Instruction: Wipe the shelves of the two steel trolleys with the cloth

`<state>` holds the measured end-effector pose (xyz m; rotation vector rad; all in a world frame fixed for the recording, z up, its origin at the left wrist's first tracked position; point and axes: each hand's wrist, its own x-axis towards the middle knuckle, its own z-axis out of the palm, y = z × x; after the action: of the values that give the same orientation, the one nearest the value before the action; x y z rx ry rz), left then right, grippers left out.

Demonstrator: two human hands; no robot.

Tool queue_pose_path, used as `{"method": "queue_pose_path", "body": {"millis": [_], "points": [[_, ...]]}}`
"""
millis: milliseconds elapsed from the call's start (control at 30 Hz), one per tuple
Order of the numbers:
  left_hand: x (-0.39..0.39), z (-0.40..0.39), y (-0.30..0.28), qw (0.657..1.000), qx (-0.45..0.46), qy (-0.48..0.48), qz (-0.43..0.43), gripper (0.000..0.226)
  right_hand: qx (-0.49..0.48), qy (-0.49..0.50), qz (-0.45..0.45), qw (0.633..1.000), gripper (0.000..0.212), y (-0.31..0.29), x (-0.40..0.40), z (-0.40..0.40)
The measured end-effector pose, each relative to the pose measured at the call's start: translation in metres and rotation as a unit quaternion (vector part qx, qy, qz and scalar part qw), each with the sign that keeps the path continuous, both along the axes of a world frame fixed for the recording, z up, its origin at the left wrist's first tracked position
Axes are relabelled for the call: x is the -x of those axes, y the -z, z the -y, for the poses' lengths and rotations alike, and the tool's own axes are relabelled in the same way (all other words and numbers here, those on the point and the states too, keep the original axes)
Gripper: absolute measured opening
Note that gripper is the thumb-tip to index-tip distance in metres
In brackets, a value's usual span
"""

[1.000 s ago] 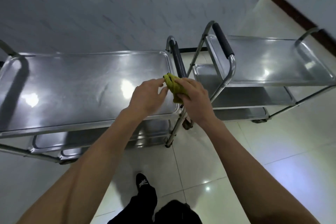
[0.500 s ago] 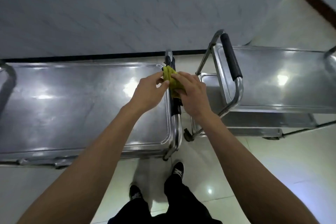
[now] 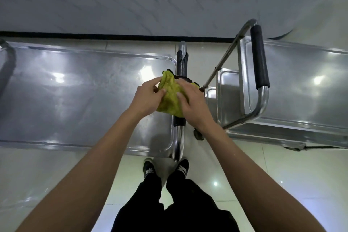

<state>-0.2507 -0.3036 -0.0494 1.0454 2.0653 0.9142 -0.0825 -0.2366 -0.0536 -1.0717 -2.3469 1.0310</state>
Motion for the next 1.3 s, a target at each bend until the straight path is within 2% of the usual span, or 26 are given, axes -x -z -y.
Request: {"method": "queue_pose_path", "body": {"millis": [133,233,433,500,600,733,900,1000,1133,1300], "points": [[0.007,0.005,0.013,1.0,0.004,0.004,0.021,0.04,0.051,0.135,0.017,0.989,0.043,0.013,-0.005,-0.002],[0.002,0.004,0.017,1.0,-0.001,0.012,0.016,0.037,0.105,0.158,-0.034,0.981,0.041,0.014,-0.002,-0.001],[-0.003,-0.005,0.014,1.0,-0.018,0.005,0.006,0.028,0.074,0.213,-0.052,0.973,0.03,0.006,0.01,-0.017],[-0.004,-0.009,0.014,1.0,-0.001,-0.001,-0.019,0.025,0.064,0.193,-0.032,0.979,0.03,0.004,0.015,-0.02],[-0.005,-0.008,0.017,0.999,0.035,-0.01,-0.036,0.026,0.04,0.124,0.047,0.99,0.04,0.006,0.016,-0.013],[-0.01,-0.004,0.014,0.998,0.025,-0.006,-0.052,0.032,-0.002,0.1,0.104,0.99,0.051,0.01,0.011,0.001],[-0.009,0.006,0.008,0.976,0.031,0.075,-0.202,0.05,-0.046,0.084,0.176,0.98,0.052,0.006,0.007,0.007],[-0.01,0.014,0.005,0.951,0.035,0.129,-0.279,0.046,-0.076,0.061,0.207,0.973,0.048,-0.002,0.001,0.011],[-0.016,0.023,-0.003,0.935,0.025,0.181,-0.303,0.039,-0.104,0.038,0.242,0.964,0.04,-0.011,-0.01,0.02],[-0.033,0.033,-0.022,0.921,0.021,0.188,-0.341,0.031,-0.115,0.029,0.246,0.962,0.042,-0.024,-0.038,0.03]]}}
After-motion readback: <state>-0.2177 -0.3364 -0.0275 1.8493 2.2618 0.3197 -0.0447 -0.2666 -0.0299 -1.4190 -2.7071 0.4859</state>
